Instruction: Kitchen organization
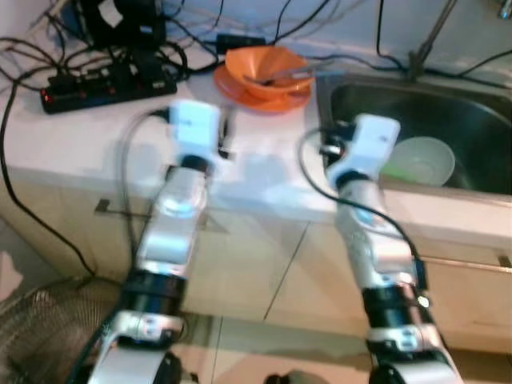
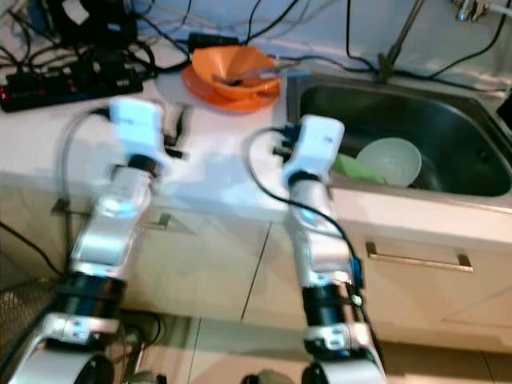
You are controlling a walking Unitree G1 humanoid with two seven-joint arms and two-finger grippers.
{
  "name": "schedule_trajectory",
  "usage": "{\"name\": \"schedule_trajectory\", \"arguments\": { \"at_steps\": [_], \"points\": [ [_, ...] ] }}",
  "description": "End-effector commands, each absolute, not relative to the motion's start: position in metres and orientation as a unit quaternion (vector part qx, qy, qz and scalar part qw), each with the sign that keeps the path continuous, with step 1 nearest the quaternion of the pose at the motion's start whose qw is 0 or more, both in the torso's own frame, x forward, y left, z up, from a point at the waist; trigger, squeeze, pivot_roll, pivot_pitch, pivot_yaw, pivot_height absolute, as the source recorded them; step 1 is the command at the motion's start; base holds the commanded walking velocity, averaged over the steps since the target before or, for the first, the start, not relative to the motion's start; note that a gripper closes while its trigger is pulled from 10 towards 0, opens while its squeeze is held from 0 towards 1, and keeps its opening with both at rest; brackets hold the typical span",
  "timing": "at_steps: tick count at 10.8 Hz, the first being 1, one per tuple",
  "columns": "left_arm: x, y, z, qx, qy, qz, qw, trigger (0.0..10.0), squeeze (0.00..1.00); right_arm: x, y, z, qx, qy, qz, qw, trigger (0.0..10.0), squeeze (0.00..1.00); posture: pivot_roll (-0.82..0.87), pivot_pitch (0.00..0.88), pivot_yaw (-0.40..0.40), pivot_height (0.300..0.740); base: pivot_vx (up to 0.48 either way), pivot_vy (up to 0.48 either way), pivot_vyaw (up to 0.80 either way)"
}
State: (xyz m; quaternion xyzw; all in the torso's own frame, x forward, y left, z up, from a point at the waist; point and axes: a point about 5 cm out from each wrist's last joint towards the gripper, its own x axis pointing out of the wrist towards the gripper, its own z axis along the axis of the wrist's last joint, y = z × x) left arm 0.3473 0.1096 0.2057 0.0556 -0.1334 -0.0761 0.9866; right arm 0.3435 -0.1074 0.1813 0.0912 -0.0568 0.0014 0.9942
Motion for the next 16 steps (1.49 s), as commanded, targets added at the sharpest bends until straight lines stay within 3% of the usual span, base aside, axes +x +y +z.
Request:
{"name": "schedule_trajectory", "arguments": {
  "at_steps": [1,8,12,16],
  "points": [
    [0.347,0.111,0.211,0.057,-0.143,-0.072,0.985,10.0,0.00,0.344,-0.107,0.181,0.089,-0.054,0.001,0.995,10.0,0.00,-0.02,0.044,-0.094,0.719,0.000,0.000,0.00],
    [0.348,0.115,0.211,0.064,-0.140,-0.059,0.986,10.0,0.00,0.345,-0.108,0.180,0.085,-0.050,0.000,0.995,10.0,0.00,-0.02,0.050,-0.097,0.719,0.000,-0.351,0.00],
    [0.350,0.119,0.211,0.051,-0.136,-0.052,0.988,10.0,0.00,0.345,-0.107,0.180,0.084,-0.049,0.001,0.995,10.0,0.00,-0.02,0.050,-0.097,0.719,0.000,0.000,0.00],
    [0.351,0.124,0.211,0.046,-0.134,-0.037,0.989,10.0,0.00,0.345,-0.104,0.182,0.070,-0.056,0.014,0.996,10.0,0.00,-0.02,0.050,-0.100,0.719,0.357,0.000,0.00]
  ]
}}
